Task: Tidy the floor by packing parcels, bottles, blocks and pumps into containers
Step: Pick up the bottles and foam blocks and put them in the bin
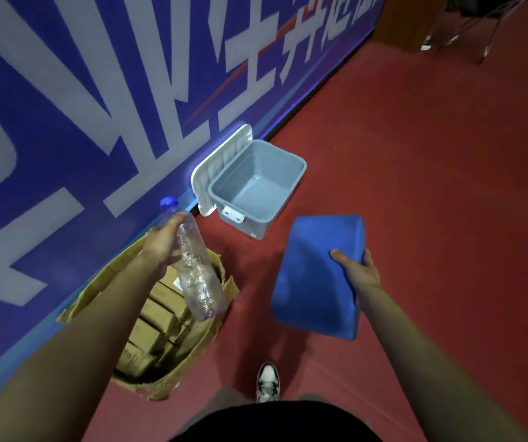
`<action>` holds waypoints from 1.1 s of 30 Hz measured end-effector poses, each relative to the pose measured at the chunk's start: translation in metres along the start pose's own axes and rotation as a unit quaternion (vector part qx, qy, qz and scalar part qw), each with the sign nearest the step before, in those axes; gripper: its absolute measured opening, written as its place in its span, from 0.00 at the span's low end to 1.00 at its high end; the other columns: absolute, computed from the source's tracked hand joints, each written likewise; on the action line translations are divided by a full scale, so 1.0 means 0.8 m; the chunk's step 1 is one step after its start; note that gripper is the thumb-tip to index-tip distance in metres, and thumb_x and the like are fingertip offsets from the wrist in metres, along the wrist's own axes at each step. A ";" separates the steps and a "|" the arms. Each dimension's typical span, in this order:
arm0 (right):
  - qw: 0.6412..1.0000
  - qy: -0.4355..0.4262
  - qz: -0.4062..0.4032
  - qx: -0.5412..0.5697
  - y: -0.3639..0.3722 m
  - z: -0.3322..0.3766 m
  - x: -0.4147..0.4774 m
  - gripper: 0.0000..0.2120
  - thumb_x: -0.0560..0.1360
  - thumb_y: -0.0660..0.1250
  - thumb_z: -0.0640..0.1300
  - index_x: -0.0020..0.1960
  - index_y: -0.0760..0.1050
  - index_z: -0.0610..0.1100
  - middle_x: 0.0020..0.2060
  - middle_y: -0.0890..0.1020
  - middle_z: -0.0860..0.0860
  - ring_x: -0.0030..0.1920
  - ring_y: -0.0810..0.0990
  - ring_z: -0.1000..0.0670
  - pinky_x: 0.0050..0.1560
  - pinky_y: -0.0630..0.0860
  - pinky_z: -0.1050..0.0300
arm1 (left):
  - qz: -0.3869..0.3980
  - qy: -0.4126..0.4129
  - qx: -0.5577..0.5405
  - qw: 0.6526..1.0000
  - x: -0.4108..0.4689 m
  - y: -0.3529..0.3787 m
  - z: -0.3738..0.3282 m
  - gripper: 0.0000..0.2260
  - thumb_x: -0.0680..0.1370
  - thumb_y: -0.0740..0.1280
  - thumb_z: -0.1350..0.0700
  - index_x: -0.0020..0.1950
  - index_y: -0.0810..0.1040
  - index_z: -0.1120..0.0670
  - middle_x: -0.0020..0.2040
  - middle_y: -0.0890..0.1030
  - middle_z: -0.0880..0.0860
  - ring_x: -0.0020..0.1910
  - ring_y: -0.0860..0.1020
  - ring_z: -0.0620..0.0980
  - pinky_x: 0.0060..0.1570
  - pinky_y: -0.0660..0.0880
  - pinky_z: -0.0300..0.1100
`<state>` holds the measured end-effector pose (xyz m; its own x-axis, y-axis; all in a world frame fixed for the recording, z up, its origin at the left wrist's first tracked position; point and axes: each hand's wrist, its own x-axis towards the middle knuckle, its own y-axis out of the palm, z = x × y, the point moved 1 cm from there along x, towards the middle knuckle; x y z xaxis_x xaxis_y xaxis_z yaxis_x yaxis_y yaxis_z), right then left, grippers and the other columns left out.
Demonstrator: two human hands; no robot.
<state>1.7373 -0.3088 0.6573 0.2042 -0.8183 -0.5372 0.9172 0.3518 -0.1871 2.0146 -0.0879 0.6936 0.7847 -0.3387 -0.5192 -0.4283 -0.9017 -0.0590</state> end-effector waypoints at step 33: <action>0.993 0.116 -0.009 0.002 0.293 0.377 0.521 0.41 0.68 0.75 0.47 0.72 0.56 0.50 0.59 0.73 0.49 0.56 0.74 0.42 0.60 0.71 0.36 | -0.152 -0.076 -0.075 0.983 0.518 0.222 -0.250 0.10 0.76 0.66 0.51 0.40 0.70 0.55 0.33 0.74 0.52 0.30 0.72 0.47 0.35 0.68 0.40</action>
<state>2.1405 -0.7047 0.6376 0.1046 -0.6980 -0.7085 0.9212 0.3365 -0.1955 2.3532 -0.4421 0.6389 0.7859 -0.0138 -0.6182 -0.1049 -0.9882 -0.1113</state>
